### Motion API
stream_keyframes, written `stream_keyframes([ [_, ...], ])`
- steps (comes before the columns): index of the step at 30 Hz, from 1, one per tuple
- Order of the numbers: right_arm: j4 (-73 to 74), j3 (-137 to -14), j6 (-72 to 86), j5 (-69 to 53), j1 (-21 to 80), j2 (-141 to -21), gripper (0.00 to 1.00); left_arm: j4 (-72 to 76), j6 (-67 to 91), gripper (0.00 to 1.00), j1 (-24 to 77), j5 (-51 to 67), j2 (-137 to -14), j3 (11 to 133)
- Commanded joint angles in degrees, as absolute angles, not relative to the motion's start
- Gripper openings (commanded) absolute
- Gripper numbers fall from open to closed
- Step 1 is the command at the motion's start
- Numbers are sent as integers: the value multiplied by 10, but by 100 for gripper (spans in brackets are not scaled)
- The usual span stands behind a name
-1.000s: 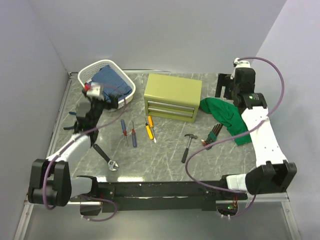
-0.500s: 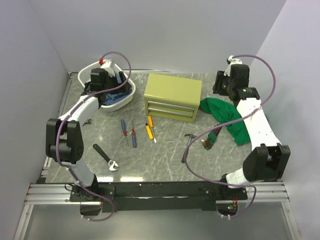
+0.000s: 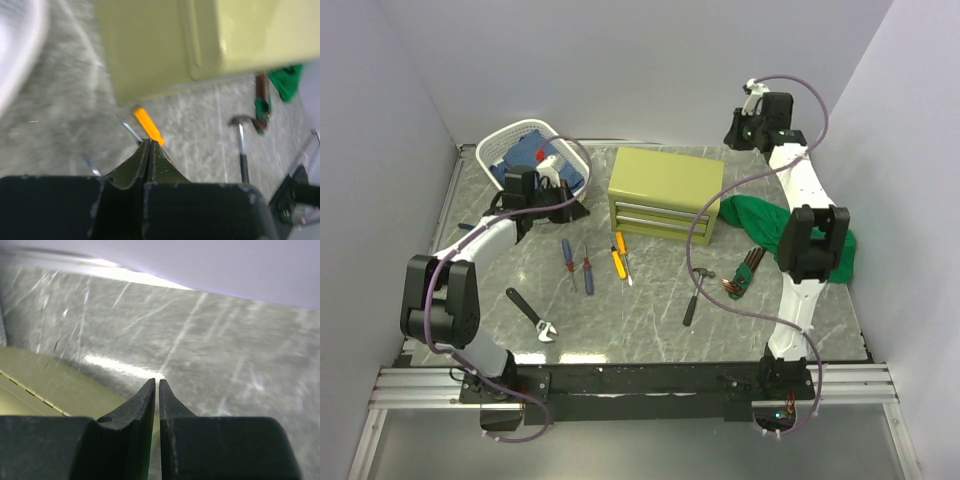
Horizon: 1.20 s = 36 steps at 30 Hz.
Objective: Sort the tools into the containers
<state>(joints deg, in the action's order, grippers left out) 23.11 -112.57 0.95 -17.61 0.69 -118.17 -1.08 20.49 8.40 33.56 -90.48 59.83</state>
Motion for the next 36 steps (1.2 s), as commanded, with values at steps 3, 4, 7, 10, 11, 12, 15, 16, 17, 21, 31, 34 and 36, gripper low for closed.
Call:
stream_keyframes([
  [3,225,-1176,-9,-350,3,-1244,11,69,149,1,120,463,-924,591],
  [4,230,-1178,-5,-366,3,-1249,10,71,144,1,124,461,-932,597],
  [7,240,-1164,-1,-412,3,-1252,8,83,141,1,134,439,-968,620],
  [10,254,-1135,5,-438,3,-1238,8,103,149,1,141,413,-1005,644],
  [11,257,-1122,5,-448,2,-1233,8,112,149,2,142,412,-1027,659],
  [12,260,-1115,-13,-460,3,-1228,8,117,149,4,142,417,-1038,665],
  [15,265,-1095,-11,-493,3,-1221,8,137,156,4,146,424,-1076,691],
  [16,267,-1092,-11,-494,3,-1219,8,140,156,4,147,425,-1084,700],
  [17,270,-1083,-11,-496,3,-1216,8,141,156,4,149,425,-1102,720],
  [21,298,-1069,-47,-506,3,-1207,8,132,144,3,150,406,-1145,775],
  [31,330,-999,-89,-496,3,-1166,8,162,165,3,166,383,-1240,877],
  [34,330,-989,-91,-490,-11,-1158,8,170,175,3,173,375,-1260,897],
  [36,330,-984,-90,-484,-12,-1151,8,179,185,3,177,374,-1275,910],
])
